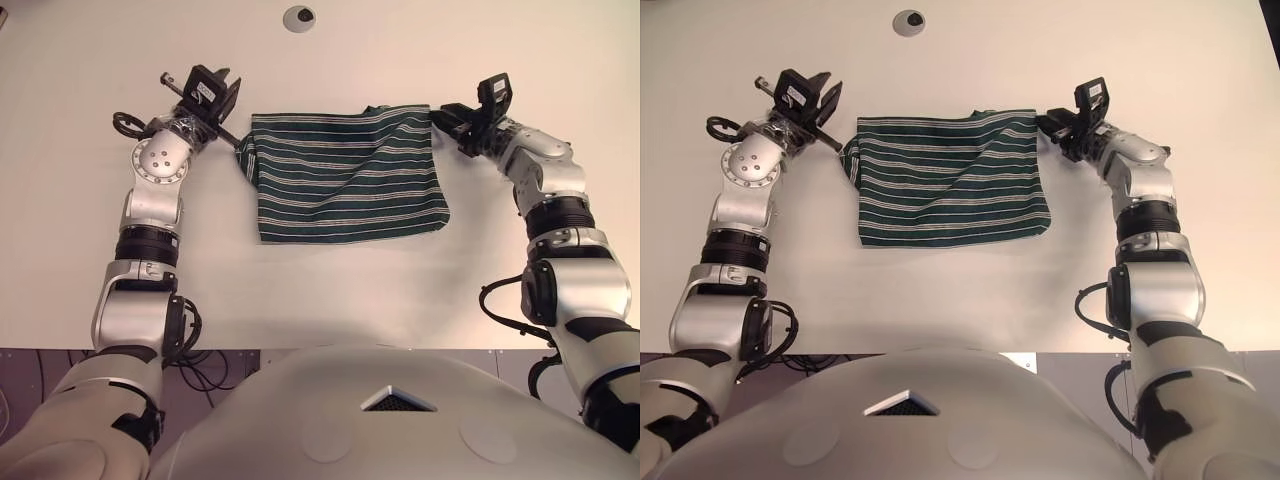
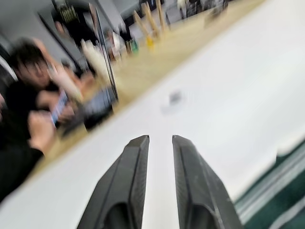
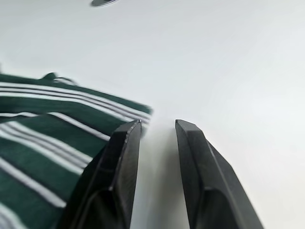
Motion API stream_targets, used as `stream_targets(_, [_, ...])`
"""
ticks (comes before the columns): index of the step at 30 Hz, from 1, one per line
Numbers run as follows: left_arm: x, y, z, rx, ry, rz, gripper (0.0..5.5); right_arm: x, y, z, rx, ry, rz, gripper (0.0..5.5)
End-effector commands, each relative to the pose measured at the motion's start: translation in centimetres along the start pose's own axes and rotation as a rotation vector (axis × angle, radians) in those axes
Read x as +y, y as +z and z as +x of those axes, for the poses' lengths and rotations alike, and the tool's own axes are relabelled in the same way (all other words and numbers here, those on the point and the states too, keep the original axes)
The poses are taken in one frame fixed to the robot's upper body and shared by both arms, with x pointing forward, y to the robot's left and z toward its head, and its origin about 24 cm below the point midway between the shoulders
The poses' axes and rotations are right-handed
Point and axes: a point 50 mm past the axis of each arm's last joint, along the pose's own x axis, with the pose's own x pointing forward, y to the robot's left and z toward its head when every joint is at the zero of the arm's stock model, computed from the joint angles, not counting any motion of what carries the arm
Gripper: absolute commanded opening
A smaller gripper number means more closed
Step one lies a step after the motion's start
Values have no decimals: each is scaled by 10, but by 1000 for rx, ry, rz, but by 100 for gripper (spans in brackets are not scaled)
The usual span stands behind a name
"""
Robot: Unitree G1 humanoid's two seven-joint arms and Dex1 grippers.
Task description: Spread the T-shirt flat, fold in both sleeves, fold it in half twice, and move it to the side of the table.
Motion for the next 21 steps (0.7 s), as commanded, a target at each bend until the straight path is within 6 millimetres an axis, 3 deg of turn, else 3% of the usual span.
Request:
stream_targets(1, [-36,20,-10,-135,-232,28,40,3,13,-4,-109,0,-129,82])
stream_targets(3, [-60,26,-19,-153,-387,34,2,9,27,-3,-180,1,-237,41])
stream_targets(5, [-82,32,-34,-162,-551,62,0,21,34,0,-221,57,-332,4])
stream_targets(8, [-105,27,-54,-84,-750,73,0,47,18,8,-133,219,-463,4])
stream_targets(13, [-112,12,-64,55,-842,72,0,62,-5,19,27,330,-511,4])
stream_targets(17, [-114,-11,-77,194,-941,102,0,60,-19,29,168,317,-521,4])
stream_targets(21, [-107,-24,-89,276,-1005,134,0,52,-41,21,335,338,-659,4])
